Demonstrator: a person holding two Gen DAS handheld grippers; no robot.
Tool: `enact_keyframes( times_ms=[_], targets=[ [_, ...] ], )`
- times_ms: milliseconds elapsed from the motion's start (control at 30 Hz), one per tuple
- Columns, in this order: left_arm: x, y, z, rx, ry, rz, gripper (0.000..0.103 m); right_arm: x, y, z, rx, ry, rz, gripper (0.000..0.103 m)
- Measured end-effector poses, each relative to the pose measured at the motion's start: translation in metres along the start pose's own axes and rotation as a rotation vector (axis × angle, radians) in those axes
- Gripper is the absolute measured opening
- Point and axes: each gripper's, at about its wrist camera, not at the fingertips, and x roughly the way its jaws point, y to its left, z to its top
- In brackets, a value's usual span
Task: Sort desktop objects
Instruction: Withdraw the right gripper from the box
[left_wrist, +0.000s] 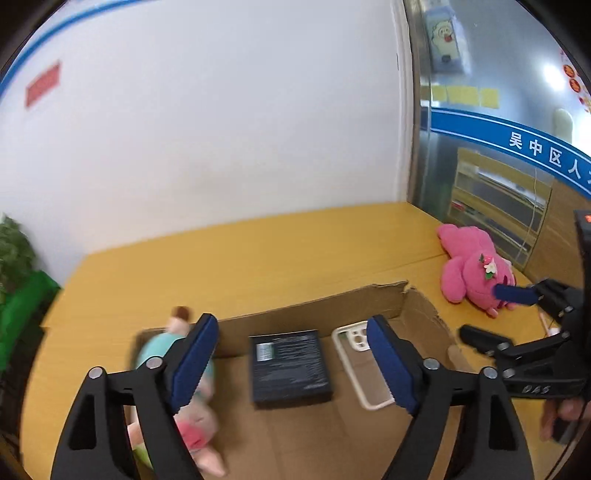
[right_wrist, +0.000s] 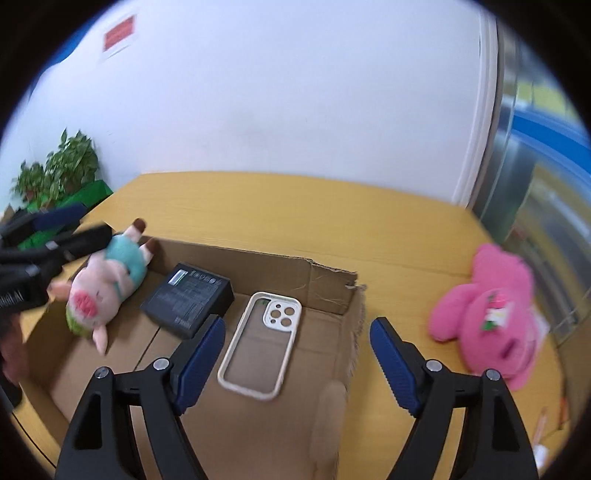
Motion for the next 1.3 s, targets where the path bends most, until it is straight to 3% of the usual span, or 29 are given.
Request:
enact_keyframes(
  times_ms=[133, 200, 267, 500, 700, 833, 967, 1100, 1300],
  targets=[
    [-0.049, 0.006, -0.030, 0.010, -0.055, 0.118, 0.094, -0.047, 0.005, -0.018, -0.024, -0.127, -0.023, 0.082],
    [-0.066, 0.007, -0.048, -0.002, -0.058, 0.133, 0.095, -0.066, 0.009, -0.033, 0.003, -0.155, 0.057, 0.084],
    [-0.083, 0.011, -0.068, -0.023, -0.074, 0.123, 0.095, -0.075, 0.010, -0.045, 0.028, -0.137, 0.117, 0.084],
    [-0.119, 0.019, -0.118, -0.114, -0.074, 0.146, 0.095, -0.087, 0.032, -0.081, 0.013, -0.089, 0.020, 0.084],
    [-0.146, 0.009, -0.150, -0.080, -0.106, 0.240, 0.096, -0.106, 0.050, -0.101, -0.004, -0.121, -0.039, 0.084],
    [-0.149, 0.002, -0.163, -0.055, -0.066, 0.275, 0.097, -0.109, 0.053, -0.108, 0.016, -0.117, -0.023, 0.084],
    [-0.148, 0.000, -0.172, -0.076, -0.027, 0.249, 0.097, -0.107, 0.051, -0.117, 0.074, -0.097, 0.027, 0.084],
    [-0.153, -0.004, -0.178, -0.086, -0.066, 0.231, 0.096, -0.109, 0.044, -0.125, 0.137, -0.092, 0.045, 0.084],
    [-0.153, -0.003, -0.180, -0.147, -0.048, 0.141, 0.096, -0.115, 0.053, -0.133, 0.079, -0.117, -0.052, 0.084]
  ],
)
